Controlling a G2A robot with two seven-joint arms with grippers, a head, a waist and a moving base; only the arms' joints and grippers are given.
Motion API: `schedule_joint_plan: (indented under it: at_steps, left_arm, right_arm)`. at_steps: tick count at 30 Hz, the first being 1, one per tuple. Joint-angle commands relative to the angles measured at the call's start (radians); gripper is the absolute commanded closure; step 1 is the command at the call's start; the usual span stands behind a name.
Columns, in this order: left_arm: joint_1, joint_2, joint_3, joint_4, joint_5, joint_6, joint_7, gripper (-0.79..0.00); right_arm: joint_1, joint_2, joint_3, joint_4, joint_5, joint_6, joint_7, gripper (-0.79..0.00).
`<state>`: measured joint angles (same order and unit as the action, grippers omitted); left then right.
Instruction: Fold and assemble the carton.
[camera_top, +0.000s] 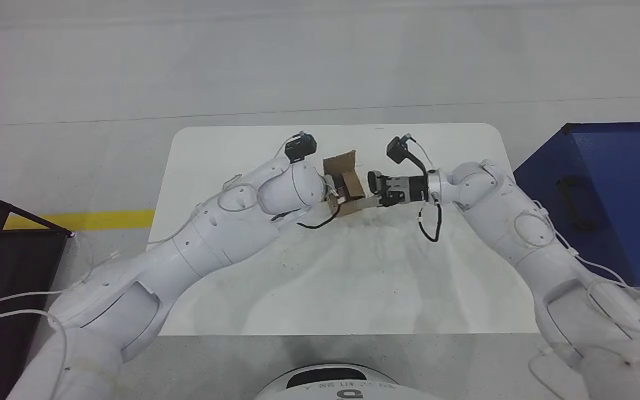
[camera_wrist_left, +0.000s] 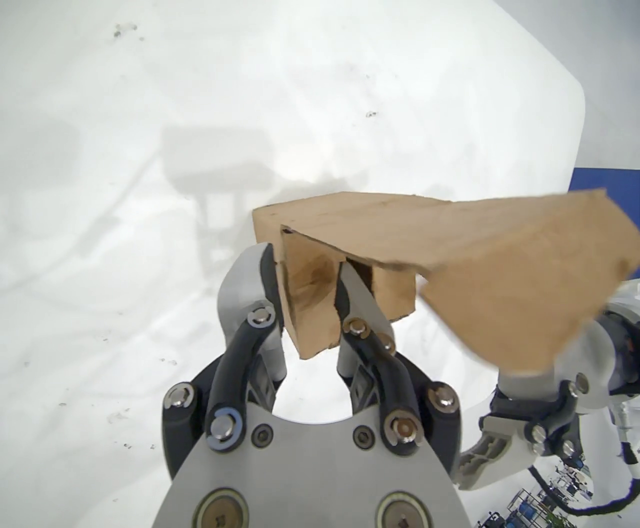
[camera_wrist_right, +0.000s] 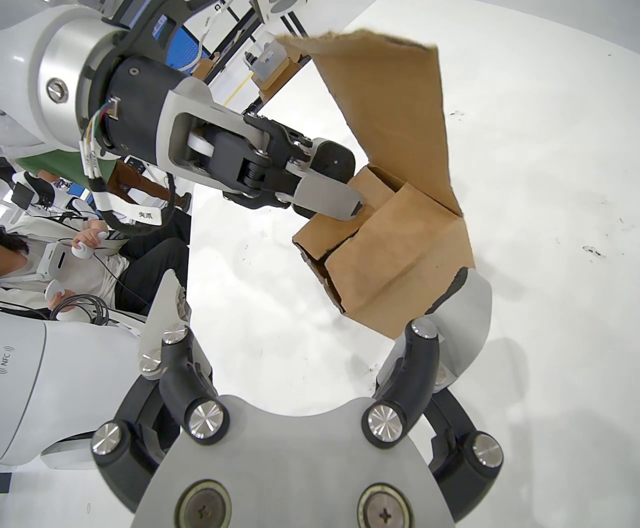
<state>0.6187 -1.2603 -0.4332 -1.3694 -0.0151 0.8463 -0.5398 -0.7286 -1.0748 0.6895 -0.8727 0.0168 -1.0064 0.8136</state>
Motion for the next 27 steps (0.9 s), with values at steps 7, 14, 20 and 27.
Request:
schedule_joint_plan:
  at_steps: [7, 14, 20, 27]
  left_arm:
    - [0.098, 0.082, -0.166, -0.05, 0.024, -0.02, -0.019, -0.785]
    - [0.155, 0.128, -0.29, -0.068, 0.039, -0.057, -0.047, -0.785]
    - [0.109, 0.114, -0.293, -0.016, 0.037, -0.072, -0.072, -0.785]
    - [0.029, 0.058, -0.201, 0.059, 0.023, -0.073, -0.105, -0.785]
  right_arm:
    - [0.025, -0.002, -0.05, 0.008, 0.009, -0.006, -0.006, -0.665]
    - [0.046, -0.001, -0.084, 0.011, -0.01, -0.002, -0.002, -0.631]
    - [0.063, -0.005, -0.115, 0.008, -0.03, 0.002, 0.002, -0.634]
    - [0.09, -0.009, -0.139, 0.015, -0.123, -0.006, -0.017, -0.674]
